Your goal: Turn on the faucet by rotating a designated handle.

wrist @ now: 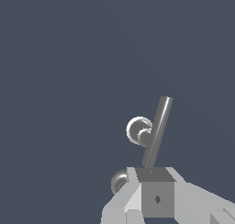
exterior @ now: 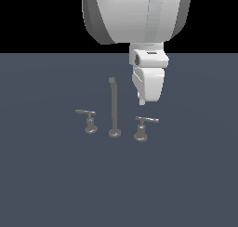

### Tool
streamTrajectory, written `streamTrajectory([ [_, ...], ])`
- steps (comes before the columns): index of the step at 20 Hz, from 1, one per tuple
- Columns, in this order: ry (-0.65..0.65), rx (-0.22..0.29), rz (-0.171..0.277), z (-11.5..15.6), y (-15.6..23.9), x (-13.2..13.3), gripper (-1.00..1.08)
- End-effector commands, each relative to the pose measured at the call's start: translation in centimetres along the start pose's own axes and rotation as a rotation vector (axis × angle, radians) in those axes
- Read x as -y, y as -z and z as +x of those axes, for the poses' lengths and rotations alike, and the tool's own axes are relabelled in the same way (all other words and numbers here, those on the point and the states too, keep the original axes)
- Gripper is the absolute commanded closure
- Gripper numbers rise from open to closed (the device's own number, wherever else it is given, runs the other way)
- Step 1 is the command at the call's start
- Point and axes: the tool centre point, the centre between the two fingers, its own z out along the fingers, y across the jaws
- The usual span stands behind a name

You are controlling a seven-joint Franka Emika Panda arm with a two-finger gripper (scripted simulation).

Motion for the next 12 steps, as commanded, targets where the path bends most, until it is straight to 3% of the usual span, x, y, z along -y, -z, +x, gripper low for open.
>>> streamTrajectory([
  [1,-0.063,-0.002,0.000,1.0,-1.4,0.5,1.08],
  [12,-0.244,-0.004,-0.003,4.2,-5.5,1.3,1.08],
])
